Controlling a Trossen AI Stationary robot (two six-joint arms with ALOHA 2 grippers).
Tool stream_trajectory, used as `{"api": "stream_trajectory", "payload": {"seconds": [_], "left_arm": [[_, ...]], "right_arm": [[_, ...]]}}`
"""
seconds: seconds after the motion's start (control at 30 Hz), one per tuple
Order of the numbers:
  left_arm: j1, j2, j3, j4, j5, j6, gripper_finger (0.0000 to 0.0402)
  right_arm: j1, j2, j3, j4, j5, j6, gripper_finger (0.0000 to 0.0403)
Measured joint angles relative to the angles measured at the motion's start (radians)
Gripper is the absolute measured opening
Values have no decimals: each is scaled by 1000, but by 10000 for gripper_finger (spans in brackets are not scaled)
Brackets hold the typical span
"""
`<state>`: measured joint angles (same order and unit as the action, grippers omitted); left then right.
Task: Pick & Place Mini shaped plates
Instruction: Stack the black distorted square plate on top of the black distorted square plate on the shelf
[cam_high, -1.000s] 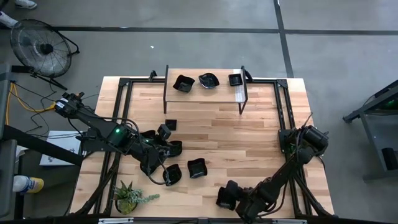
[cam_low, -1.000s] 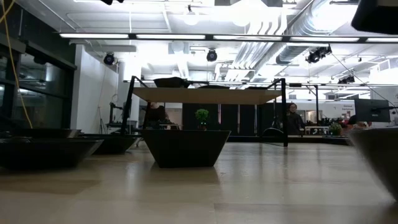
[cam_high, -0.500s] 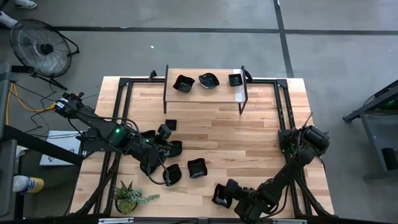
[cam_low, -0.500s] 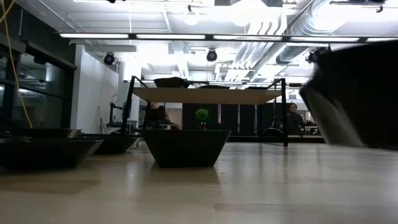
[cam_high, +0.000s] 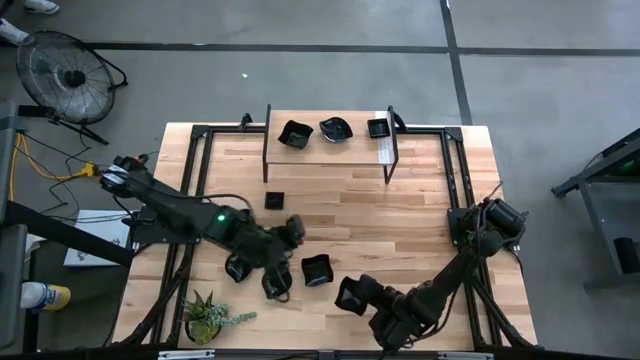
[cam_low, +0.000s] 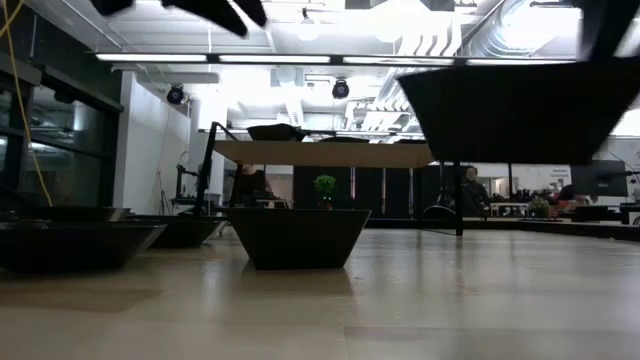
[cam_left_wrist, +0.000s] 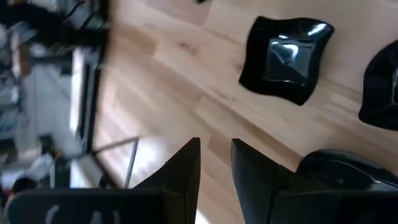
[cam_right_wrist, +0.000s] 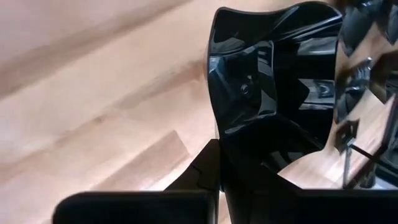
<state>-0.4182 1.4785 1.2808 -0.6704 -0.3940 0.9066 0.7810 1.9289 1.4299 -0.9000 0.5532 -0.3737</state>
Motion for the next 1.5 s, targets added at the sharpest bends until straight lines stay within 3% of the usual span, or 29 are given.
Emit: {"api": "stream_trajectory", "payload": {"seconds": [0.23,0.6,0.87,1.03,1.5], "left_arm": [[88,93,1,87,150,213,85],[91,110,0,158,253,455,85],[91,110,0,150,295,502,85],[91,110,0,143,337,549,85],[91,110,0,122,334,563,85]], "right_arm": [[-56,-1,63,-68,-47,-15,3],[-153,-1,190,-131,-127,-44,3],[-221,-1,220,-128,-189,-126,4],[-249,-1,219,-115,-177,-201,4],[-277,-1,219,-63,-125,-308,9]]}}
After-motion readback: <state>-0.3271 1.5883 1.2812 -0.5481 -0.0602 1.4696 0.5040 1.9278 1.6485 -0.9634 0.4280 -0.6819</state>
